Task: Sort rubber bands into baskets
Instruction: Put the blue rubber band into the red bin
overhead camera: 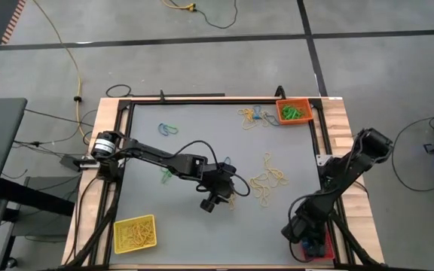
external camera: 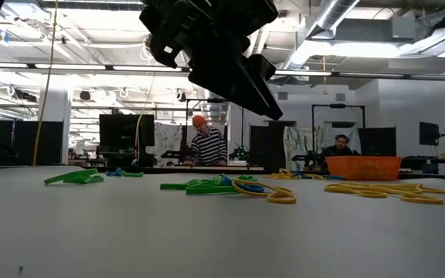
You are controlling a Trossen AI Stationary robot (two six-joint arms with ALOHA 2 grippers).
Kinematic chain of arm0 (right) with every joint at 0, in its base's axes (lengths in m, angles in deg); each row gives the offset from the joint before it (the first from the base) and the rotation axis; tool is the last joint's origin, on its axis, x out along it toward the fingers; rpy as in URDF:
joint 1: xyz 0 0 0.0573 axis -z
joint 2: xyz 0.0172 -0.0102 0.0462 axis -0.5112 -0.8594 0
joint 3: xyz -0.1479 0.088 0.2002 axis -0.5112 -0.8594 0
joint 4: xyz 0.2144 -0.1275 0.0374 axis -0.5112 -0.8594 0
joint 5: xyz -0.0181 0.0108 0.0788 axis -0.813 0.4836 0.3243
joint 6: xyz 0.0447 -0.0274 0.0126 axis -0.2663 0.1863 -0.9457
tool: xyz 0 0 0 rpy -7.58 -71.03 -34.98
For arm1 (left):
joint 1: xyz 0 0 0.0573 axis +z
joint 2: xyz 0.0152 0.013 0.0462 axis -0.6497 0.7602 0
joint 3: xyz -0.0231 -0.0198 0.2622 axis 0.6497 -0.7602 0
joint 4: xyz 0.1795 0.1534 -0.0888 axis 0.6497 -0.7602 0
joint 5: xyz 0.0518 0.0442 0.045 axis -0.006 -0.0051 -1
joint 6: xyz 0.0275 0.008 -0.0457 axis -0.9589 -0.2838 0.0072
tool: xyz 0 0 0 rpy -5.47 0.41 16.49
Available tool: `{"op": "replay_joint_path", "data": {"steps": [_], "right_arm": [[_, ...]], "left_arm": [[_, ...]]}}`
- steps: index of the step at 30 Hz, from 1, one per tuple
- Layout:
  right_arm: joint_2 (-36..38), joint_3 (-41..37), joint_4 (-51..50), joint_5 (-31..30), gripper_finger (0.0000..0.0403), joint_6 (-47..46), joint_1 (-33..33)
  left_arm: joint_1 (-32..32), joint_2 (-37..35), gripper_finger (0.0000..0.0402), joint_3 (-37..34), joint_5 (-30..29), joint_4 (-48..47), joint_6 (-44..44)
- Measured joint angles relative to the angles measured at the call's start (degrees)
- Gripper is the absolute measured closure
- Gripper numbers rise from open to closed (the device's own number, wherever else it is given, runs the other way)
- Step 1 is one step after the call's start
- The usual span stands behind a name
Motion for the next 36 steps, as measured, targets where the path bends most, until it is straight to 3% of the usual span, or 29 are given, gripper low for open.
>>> {"op": "replay_joint_path", "data": {"steps": [11,16,21,27,31,36], "right_arm": [[0.38,0.0,-6.41,-3.26,0.0191,-0.45,0.02],[5.19,0.03,-13.41,-7.78,0.0161,-1.89,0.55],[13.3,1.41,-14.58,-21.89,0.0162,-4.22,0.97],[20.54,1.92,-14.29,-46.06,0.0167,-0.23,2.44],[21.52,1.92,-14.09,-60.41,0.0167,6.63,4.0],[19.35,1.92,-11.59,-70.97,0.0168,15.71,6.54]], "left_arm": [[0.03,-0.02,0.0235,0.0,-2.24,-0.93,-0.57],[0.89,-0.02,0.0235,0.0,-6.75,-1.55,-0.52],[3.17,-0.06,0.0235,0.0,-13.04,-2.91,1.03],[9.58,-1.87,0.0235,0.0,-15.34,-9.26,4.8],[14.23,-3.76,0.0235,0.0,-15.34,-12.73,6.71],[20.1,-5.35,0.0235,0.02,-15.34,-17.78,7.56]]}}
